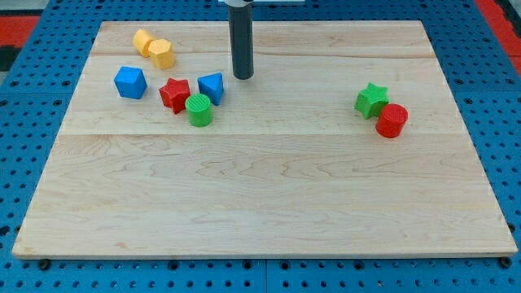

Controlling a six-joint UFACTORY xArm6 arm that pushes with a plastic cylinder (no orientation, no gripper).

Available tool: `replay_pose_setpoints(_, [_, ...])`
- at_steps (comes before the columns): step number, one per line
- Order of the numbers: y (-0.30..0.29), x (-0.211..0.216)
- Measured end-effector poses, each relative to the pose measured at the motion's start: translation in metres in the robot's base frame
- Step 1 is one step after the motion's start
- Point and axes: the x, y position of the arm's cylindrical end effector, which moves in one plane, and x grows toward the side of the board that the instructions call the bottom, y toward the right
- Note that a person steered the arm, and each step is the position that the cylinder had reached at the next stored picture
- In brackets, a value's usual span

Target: Push the blue blocks into the red star

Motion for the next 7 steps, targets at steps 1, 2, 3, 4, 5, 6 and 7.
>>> replay_pose_setpoints(1, [-0.045,0.022])
replay_pose_setpoints(2, [-0.054,0.022])
replay_pose_setpoints(3, [-0.044,-0.024])
replay_pose_setpoints(4, [-0.133,-0.03])
replay_pose_setpoints(5, [-0.179,-0.027])
replay_pose_setpoints(6, [-0.18,-0.008])
replay_pose_setpoints(7, [-0.163,0.019])
